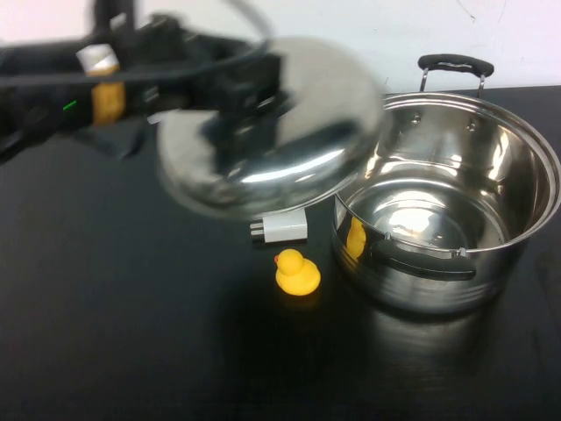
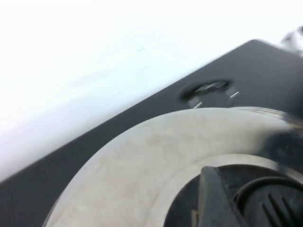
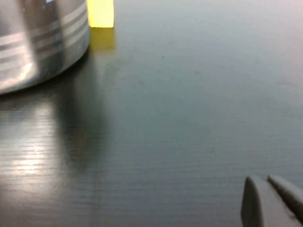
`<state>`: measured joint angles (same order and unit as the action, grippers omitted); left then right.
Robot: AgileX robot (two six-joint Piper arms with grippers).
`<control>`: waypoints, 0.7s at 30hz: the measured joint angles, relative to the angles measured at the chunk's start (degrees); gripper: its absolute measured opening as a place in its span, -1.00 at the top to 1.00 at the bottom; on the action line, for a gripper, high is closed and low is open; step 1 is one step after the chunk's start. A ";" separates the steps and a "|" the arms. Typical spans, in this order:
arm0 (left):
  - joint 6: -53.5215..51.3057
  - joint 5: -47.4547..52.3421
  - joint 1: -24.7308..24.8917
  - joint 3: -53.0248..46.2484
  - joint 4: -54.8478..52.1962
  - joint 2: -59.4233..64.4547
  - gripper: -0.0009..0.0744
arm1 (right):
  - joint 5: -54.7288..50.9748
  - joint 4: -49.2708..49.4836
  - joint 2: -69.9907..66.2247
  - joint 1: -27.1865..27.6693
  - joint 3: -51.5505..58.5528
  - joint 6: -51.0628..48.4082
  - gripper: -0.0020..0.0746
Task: Cover the pot
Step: Place the pot lid on the pot
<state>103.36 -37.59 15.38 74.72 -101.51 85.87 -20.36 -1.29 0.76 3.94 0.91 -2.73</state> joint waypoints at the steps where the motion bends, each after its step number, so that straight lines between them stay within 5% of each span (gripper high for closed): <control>1: 0.40 -0.45 1.19 1.53 -0.17 1.43 0.13 | 0.00 0.00 0.00 0.00 0.00 0.00 0.95; 11: 1.77 -3.75 10.80 20.00 -0.43 16.84 0.13 | 0.00 0.00 0.00 0.00 0.00 0.00 0.95; 21: -1.35 -2.68 15.89 23.46 -0.43 22.28 0.13 | 0.00 0.00 0.00 0.00 0.00 0.00 0.95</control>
<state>102.02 -40.27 31.27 98.17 -101.94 108.15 -20.36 -1.29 0.76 3.94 0.91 -2.73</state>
